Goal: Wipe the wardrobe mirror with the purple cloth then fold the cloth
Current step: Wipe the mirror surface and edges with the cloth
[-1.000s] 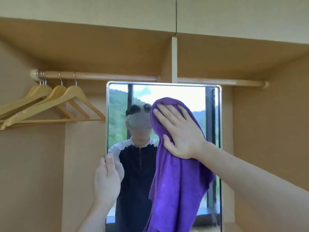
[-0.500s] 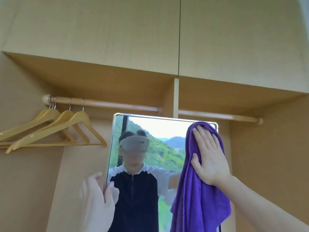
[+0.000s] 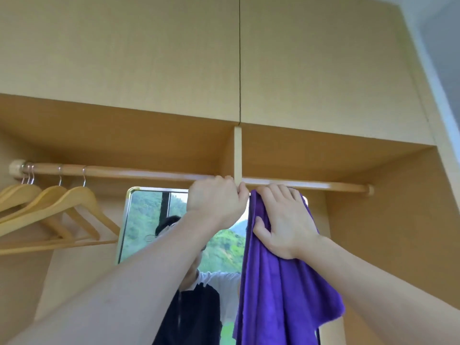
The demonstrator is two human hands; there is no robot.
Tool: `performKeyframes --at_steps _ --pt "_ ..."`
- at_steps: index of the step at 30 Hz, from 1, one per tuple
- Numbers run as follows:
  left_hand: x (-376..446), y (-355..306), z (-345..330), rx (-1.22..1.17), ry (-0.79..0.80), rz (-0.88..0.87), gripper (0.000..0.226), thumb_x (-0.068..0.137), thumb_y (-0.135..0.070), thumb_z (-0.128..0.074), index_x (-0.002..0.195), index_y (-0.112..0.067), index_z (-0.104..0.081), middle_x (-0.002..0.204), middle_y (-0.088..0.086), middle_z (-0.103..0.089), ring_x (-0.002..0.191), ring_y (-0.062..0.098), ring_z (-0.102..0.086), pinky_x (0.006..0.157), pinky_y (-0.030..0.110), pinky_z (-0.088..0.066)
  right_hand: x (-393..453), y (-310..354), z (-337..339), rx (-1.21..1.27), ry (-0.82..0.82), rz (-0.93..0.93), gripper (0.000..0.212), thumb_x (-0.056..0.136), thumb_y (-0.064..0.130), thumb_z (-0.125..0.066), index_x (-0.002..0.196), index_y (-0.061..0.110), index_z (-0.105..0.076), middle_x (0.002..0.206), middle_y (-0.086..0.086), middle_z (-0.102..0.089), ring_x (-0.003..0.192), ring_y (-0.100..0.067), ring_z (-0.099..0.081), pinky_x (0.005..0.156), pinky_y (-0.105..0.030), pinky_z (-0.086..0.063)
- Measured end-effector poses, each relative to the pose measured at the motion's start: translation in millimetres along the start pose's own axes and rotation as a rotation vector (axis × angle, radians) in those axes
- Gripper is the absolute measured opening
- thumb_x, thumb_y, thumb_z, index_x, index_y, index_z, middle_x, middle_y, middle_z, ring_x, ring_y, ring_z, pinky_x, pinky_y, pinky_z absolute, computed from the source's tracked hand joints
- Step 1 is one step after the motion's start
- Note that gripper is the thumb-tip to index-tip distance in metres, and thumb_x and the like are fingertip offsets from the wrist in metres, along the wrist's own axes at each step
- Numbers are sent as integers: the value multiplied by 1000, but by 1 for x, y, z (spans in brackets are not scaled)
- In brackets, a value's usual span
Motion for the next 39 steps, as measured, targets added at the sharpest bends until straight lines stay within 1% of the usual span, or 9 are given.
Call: performKeyframes --at_steps 3,8,13,15,19,23,27,31,39 --pt "-3 1 -6 23 -167 -2 47 97 -50 -21 75 -19 -48 65 -3 -45 59 27 -48 52 32 -29 2 -2 -1 14 -55 -7 42 83 44 -45 115 19 -53 105 3 -53 96 -23 -48 87 -36 -34" --pt "-1 -1 -7 66 -218 -63 48 97 -50 -21 72 -19 -48 55 -5 -35 56 28 -46 47 30 -20 -9 -11 -3 112 -184 -111 46 84 39 -43 120 15 -56 113 2 -59 107 -25 -52 105 -38 -35" --pt "0 -1 -8 92 -214 -80 50 99 -49 -21 72 -21 -52 53 -3 -36 57 28 -45 47 32 -15 -20 -15 -9 159 -299 -419 45 84 39 -42 121 18 -56 120 3 -58 119 -21 -49 113 -41 -32" --pt "0 -1 -8 103 -217 -80 53 99 -49 -21 70 -21 -54 53 -2 -37 56 28 -44 48 32 -15 -22 -11 -11 194 -317 -493 50 85 38 -41 128 18 -55 133 1 -56 134 -22 -44 119 -45 -29" --pt "1 0 -10 127 -212 -75 59 98 -51 -18 73 -21 -62 53 -1 -39 56 28 -44 50 32 -20 -34 -1 -19 143 -183 -340 72 91 39 -35 159 16 -30 168 0 -27 159 -20 -11 129 -46 -9" --pt "2 1 -11 133 -185 -58 57 97 -50 -18 72 -20 -59 54 0 -43 47 21 -34 49 32 -20 -59 -3 -26 116 -83 -223 79 95 41 -31 166 19 -4 174 4 4 159 -12 9 130 -40 1" --pt "3 2 -12 141 -158 -40 57 95 -51 -14 72 -20 -57 56 2 -46 49 20 -36 49 31 -21 -83 -5 -32 110 -42 -210 79 96 41 -32 166 18 -2 174 3 6 160 -13 9 130 -39 1" --pt "1 -1 -11 172 -150 -48 53 92 -51 -10 68 -23 -48 54 1 -46 47 17 -36 47 28 -22 -86 -19 -30 39 27 -151 81 94 41 -29 166 14 0 174 0 8 160 -16 7 130 -44 -8" --pt "2 1 -10 176 -175 -8 62 80 -54 0 66 -22 -52 54 0 -46 51 26 -42 49 29 -22 -40 -25 -19 150 -48 -226 85 90 42 -28 165 13 -1 174 -3 8 160 -19 11 130 -43 -3"
Point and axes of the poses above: each hand's wrist, its own x-axis towards the middle knuckle, its own z-axis out of the back of the hand, y = z × x, the point moved 5 cm from there along x, towards the middle knuckle
